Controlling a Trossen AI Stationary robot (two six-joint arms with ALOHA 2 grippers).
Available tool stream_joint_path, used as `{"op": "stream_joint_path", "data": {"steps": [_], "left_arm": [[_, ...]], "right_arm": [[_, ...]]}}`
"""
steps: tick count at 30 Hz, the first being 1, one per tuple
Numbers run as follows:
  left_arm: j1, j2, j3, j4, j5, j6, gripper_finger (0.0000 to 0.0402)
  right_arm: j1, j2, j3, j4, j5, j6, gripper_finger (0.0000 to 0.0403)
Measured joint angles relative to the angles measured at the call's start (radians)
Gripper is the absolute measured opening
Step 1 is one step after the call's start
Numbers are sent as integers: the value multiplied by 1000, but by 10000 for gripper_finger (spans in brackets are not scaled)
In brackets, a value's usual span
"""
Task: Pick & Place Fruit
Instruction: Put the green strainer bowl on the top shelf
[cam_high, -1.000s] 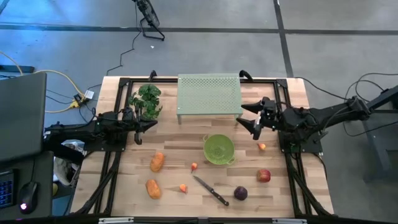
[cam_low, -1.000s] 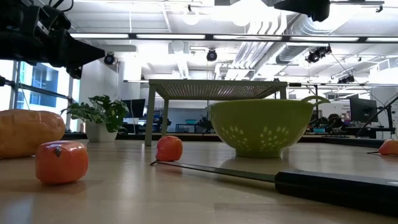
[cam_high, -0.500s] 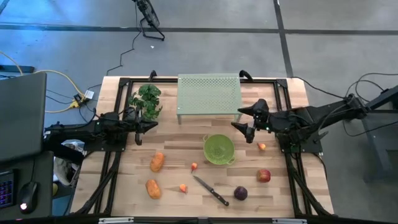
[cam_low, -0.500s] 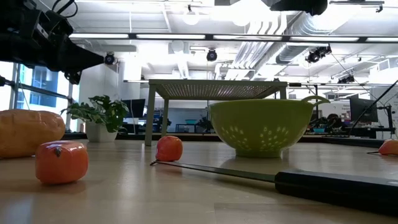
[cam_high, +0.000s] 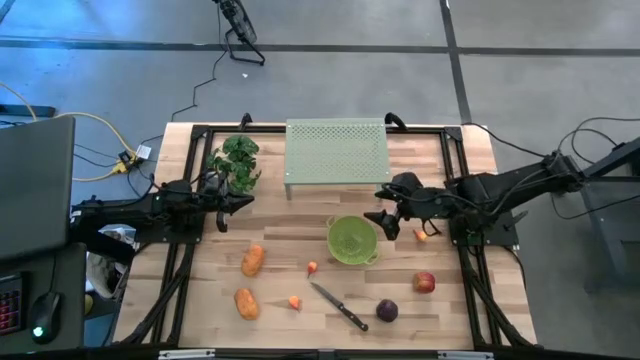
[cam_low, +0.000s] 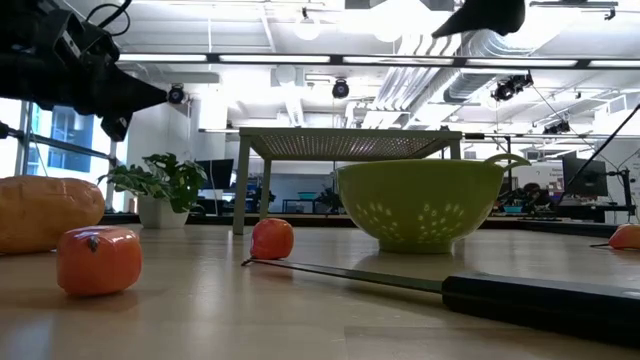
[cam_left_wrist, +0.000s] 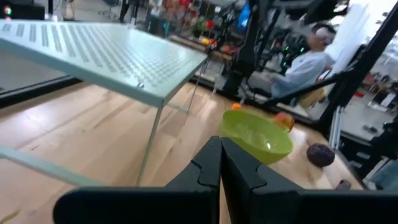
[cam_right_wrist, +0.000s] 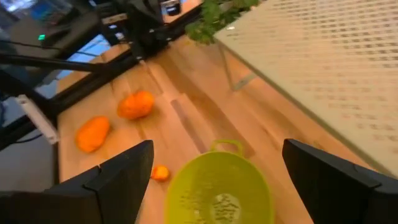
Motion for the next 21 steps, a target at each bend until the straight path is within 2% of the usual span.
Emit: {"op": "stream_joint_path", "data": {"steps": [3, 9, 21], "left_arm": [[0, 14, 34, -8, -3, 0, 3], [0, 41, 73, -32, -3, -4, 3], [0, 94, 74, -106, -2, -79, 3]], "right_arm": [[0, 44, 42, -13, -23, -5, 350], [-2, 131, 121, -157, -34, 37, 350], [-36, 267, 129, -301, -160, 175, 350]]}}
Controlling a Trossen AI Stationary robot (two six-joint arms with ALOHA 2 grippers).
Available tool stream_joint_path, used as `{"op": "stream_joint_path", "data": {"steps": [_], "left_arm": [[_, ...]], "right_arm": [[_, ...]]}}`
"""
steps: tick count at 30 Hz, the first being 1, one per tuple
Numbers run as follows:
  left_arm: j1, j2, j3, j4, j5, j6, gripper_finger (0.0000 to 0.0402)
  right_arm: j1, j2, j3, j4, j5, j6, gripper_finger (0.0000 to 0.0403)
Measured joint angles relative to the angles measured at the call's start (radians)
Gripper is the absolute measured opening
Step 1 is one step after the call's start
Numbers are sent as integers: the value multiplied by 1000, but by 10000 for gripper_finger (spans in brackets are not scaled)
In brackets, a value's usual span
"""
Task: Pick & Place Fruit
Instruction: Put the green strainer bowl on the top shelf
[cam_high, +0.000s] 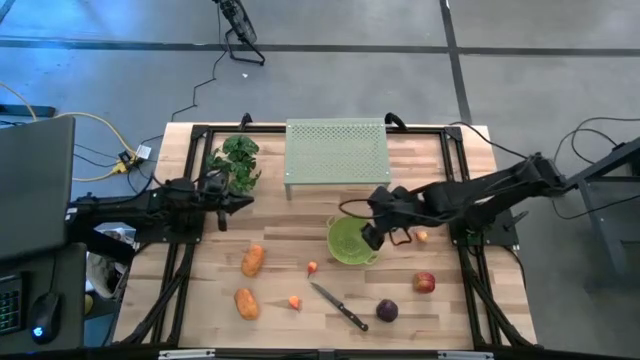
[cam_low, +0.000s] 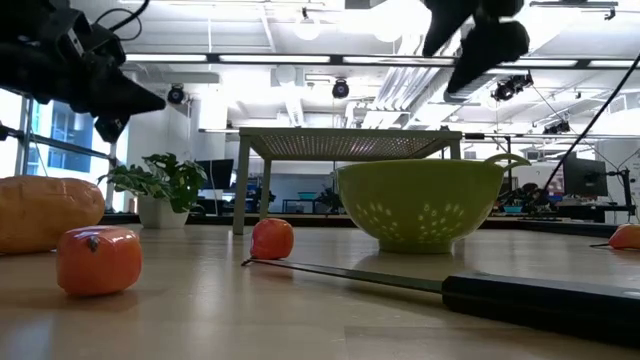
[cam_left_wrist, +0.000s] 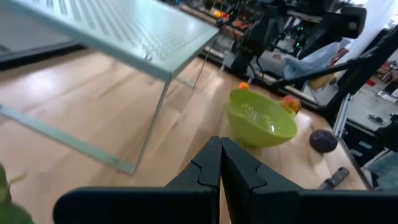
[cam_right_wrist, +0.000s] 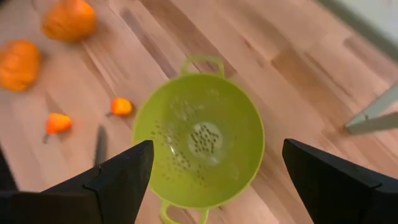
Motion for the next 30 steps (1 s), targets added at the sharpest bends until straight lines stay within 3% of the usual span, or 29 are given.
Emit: {"op": "stream_joint_path", "data": {"steps": [12, 23, 30], "left_arm": [[0, 18, 0, -21, 24, -5, 3], [0, 18, 0, -20, 34, -5, 3], [0, 18, 0, -21, 59, -23, 3]], "right_arm": [[0, 143, 0, -12, -37, 44, 348], [-11, 231, 0, -52, -39, 137, 268], [-26, 270, 0, -72, -35, 155, 239]]}}
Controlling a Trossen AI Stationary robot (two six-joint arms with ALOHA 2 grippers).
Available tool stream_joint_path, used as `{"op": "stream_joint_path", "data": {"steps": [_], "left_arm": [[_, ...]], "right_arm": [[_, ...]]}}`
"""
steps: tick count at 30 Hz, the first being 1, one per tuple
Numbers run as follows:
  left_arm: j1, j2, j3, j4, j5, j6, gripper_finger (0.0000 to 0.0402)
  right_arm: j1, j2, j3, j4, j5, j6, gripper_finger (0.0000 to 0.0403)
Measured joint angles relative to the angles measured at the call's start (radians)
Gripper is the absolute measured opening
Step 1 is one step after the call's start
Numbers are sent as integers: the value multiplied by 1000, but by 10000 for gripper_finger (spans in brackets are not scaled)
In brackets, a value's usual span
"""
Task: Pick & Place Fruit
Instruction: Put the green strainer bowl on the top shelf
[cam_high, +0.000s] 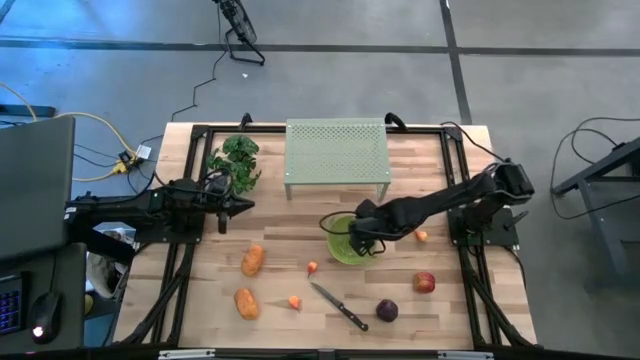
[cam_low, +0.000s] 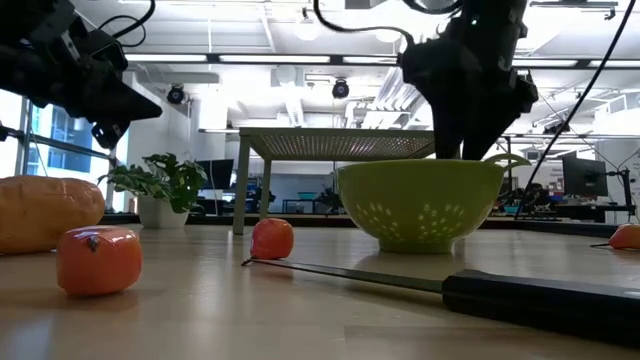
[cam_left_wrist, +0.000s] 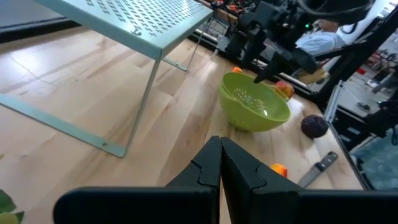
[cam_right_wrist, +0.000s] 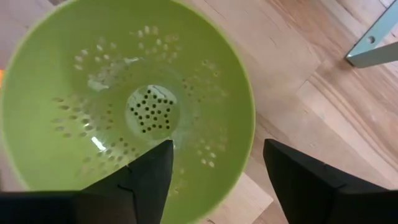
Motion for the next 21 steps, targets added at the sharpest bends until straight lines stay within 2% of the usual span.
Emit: {"op": "stream_joint_path", "data": {"steps": [12, 16, 21], "left_arm": [[0, 0, 0, 0, 1, -1, 3], [0, 0, 0, -1, 1, -2, 3], [0, 0, 0, 0, 1, -2, 3]], "right_arm": [[-34, 87, -2, -8, -37, 6, 209], [-34, 99, -2, -6, -64, 5, 179], [-34, 99, -2, -6, -62, 5, 119]]}}
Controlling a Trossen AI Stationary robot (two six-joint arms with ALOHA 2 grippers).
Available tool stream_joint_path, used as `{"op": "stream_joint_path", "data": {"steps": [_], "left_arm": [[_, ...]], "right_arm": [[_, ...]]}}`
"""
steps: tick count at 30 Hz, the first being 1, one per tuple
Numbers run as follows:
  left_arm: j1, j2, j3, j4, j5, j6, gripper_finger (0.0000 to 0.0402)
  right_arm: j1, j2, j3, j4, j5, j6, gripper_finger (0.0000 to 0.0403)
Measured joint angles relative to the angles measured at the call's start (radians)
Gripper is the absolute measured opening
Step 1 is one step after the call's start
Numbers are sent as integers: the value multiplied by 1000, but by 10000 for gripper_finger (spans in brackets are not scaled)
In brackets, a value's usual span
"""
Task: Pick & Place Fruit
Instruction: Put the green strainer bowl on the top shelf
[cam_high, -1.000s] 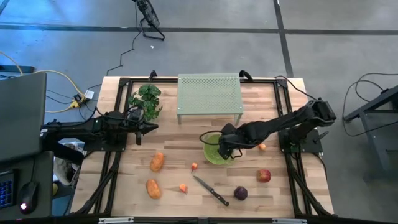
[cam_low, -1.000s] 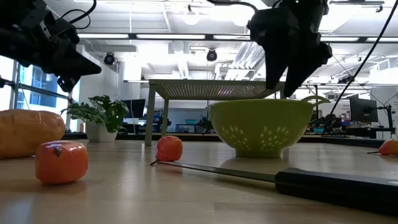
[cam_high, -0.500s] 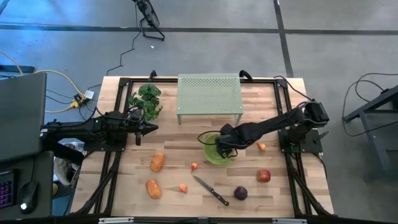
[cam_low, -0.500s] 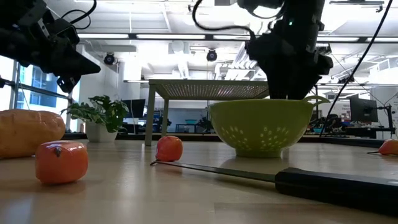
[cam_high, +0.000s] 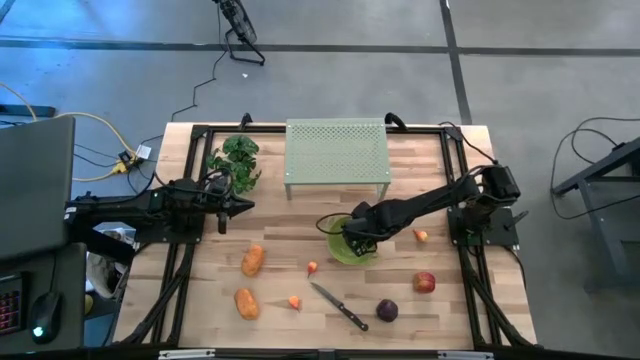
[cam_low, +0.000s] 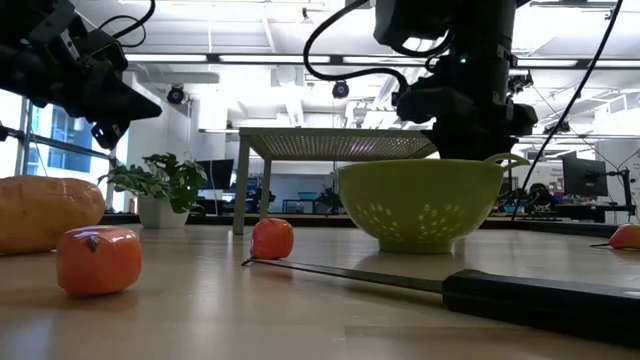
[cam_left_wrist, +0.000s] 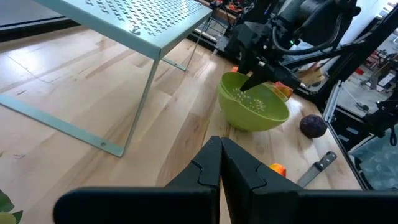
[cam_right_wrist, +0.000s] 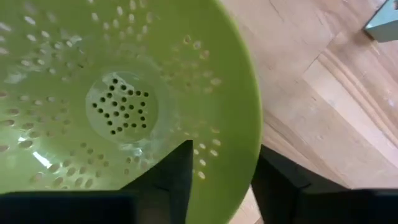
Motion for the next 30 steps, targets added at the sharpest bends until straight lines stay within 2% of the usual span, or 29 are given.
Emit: {"op": "stream_joint_path", "data": {"steps": [6, 10, 30], "left_arm": [[0, 0, 0, 0, 0, 0, 3], [0, 0, 0, 0, 0, 0, 3], [0, 0, 0, 1, -1, 0, 3]], "right_arm": [[-4, 0, 0, 0, -1, -7, 45], [-14, -16, 2, 4, -26, -7, 14], [-60, -159, 0, 1, -100, -28, 6]]}}
